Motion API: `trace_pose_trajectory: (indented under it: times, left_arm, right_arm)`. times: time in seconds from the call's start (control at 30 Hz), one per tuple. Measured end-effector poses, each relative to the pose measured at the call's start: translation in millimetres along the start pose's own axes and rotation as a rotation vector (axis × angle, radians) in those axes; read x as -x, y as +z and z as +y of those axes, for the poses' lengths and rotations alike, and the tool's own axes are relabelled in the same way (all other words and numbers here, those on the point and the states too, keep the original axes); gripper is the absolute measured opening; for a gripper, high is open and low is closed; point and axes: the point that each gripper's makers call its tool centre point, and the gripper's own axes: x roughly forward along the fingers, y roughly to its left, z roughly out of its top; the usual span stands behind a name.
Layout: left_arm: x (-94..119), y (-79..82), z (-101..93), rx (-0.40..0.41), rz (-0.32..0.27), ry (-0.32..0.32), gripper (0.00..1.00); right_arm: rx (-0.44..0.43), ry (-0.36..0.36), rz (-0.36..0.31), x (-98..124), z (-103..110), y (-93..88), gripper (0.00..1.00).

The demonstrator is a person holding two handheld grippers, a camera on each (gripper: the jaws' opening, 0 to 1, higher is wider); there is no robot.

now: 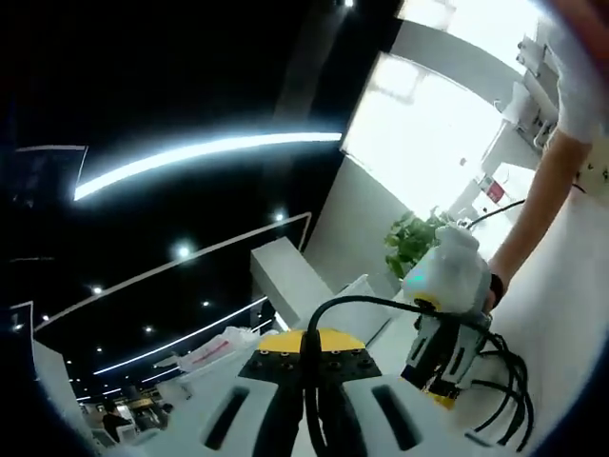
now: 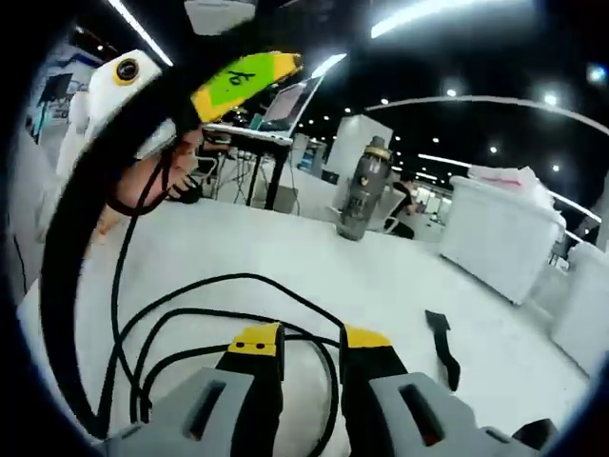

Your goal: Coil the Type-C to USB data cable on the desktop and secure it with Velcro straps.

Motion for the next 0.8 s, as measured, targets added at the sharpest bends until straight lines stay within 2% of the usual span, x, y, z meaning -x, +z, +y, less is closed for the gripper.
trace_pose_trajectory:
  times: [0.1, 0.13, 0.2, 0.3, 0.37, 0.4, 0.47, 0.53, 0.57, 0.63, 0.77, 0.8]
  left_arm:
    - [1, 1.4, 5.1, -0.003, -0.002, 0.010, 0.04]
    - [1, 1.2, 6.3, -0.001, -0.002, 0.013, 0.04]
    - [1, 0.2, 8.0, -0.002, 0.004, 0.017, 0.04]
    - [1, 2.7, 6.9, 0.001, -0.004, 0.012, 0.04]
    - [1, 4.3, 4.6, -0.011, -0.006, 0.008, 0.04]
    - [1, 5.1, 3.9, -0.017, -0.007, 0.007, 0.04]
    - [1, 7.4, 3.3, -0.022, -0.012, 0.005, 0.04]
    - [0, 9.8, 3.8, -0.022, -0.020, 0.006, 0.04]
    - [0, 11.1, 3.9, -0.023, -0.025, 0.006, 0.04]
    - [0, 11.5, 4.1, -0.029, -0.026, 0.007, 0.04]
    - [-1, 5.5, 5.9, -0.025, -0.007, 0.012, 0.04]
    - [-1, 4.6, 6.2, -0.021, -0.005, 0.013, 0.04]
  right_arm:
    - [0.049, -0.072, 0.027, 1, -25, -5.5, 0.21]
    - [0.030, -0.068, 0.021, 2, -28, -7.1, 0.21]
    - [-0.065, -0.039, 0.009, 3, -29, -12.2, 0.21]
    - [-0.088, 0.004, 0.018, 2, -25, -17.3, 0.22]
    - [-0.069, 0.006, 0.045, 0, -24, -22.1, 0.22]
    - [-0.025, 0.001, 0.077, -1, -26, -27.5, 0.21]
    - [-0.020, 0.010, 0.102, -4, -24, -32.6, 0.21]
    - [-0.022, 0.017, 0.098, -4, -23, -31.1, 0.14]
    - [0.000, 0.003, 0.102, -5, -25, -31.6, 0.06]
    - [0.085, -0.015, 0.123, -6, -29, -33.5, 0.04]
    - [0.066, -0.015, 0.096, -1, -20, -28.9, 0.03]
    - [0.072, -0.040, 0.084, 0, -24, -25.5, 0.03]
